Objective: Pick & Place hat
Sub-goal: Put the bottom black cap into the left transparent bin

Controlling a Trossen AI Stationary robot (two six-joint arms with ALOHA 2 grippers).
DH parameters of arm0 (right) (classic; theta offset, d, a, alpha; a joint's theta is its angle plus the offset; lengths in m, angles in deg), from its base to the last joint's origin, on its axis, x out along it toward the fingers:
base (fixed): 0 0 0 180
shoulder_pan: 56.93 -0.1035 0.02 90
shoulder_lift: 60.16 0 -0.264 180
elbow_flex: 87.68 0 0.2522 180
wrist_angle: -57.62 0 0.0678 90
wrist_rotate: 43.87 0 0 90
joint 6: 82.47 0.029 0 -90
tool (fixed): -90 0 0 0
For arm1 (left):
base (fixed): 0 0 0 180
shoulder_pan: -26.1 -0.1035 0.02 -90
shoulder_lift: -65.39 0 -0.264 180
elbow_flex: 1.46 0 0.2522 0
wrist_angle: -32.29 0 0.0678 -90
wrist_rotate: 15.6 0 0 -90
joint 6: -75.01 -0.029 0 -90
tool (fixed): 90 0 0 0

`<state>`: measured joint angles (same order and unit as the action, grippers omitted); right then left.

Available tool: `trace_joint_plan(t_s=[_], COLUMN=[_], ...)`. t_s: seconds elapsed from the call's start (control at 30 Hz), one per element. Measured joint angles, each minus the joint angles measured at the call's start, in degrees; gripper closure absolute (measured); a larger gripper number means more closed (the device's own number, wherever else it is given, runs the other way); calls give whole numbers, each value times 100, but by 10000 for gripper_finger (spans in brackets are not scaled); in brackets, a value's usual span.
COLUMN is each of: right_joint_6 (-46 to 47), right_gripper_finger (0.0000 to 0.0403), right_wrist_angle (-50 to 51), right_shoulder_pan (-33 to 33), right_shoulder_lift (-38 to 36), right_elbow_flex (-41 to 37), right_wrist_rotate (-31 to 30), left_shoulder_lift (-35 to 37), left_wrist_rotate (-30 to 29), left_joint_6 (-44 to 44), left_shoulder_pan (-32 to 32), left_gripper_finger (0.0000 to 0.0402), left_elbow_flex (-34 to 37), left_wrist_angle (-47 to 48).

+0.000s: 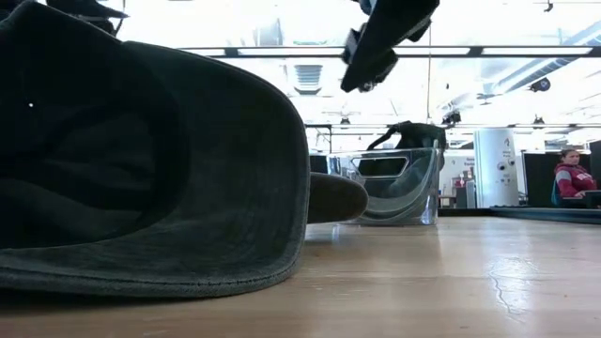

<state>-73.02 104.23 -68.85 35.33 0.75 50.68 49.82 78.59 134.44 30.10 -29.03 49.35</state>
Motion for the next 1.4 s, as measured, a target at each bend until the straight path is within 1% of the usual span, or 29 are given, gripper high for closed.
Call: trace_joint_plan(t_s=[0.1,0.2,0.27,0.37,0.47,0.6,0.67,0.7,0.8,0.9,0.97,1.03,1.1,1.23,1.4], right_joint_6=[-293,-398,-394,-406,-411,-313,-218,-197,-175,77,222,264,348,674,712], right_gripper_finger=[209,209,209,209,209,209,209,209,209,209,209,209,209,209,209], right_wrist_angle=[-516,-898,-933,-980,-1097,-841,-690,-610,-392,135,255,197,61,-338,-822], right_shoulder_pan=[-147,-216,-238,-245,-260,-324,-359,-376,-424,-434,-421,-409,-437,-458,-464], right_shoulder_lift=[290,505,679,1013,1398,1823,1956,1987,1997,1836,1709,1599,1617,1895,2181], right_elbow_flex=[0,2,98,358,674,1145,1348,1426,1542,1550,1550,1545,1528,1493,1499], right_wrist_rotate=[68,62,60,98,320,364,368,393,447,345,396,619,678,706,733], left_shoulder_lift=[-434,-880,-1183,-1616,-2088,-2663,-2861,-2998,-3341,-3564,-3681,-3780,-3897,-4197,-4550], left_wrist_rotate=[462,931,1109,1169,1167,1033,910,898,1016,1041,1044,1046,1049,1089,1121], left_joint_6=[-93,-111,-133,-248,-258,-257,-321,-381,-527,-584,-593,-682,-740,-771,-690], left_shoulder_pan=[183,486,773,1275,1710,2052,2117,2134,2140,2147,2150,2158,2163,2171,2184], left_gripper_finger=[227,227,227,227,227,227,227,227,227,227,227,227,227,227,227], left_elbow_flex=[-492,-936,-1126,-1208,-1176,-1118,-1106,-1121,-1121,-1130,-1139,-1121,-1132,-1127,-1127], left_wrist_angle=[632,1263,1604,1674,1678,1698,1669,1503,1369,1320,1256,1160,931,692,472])
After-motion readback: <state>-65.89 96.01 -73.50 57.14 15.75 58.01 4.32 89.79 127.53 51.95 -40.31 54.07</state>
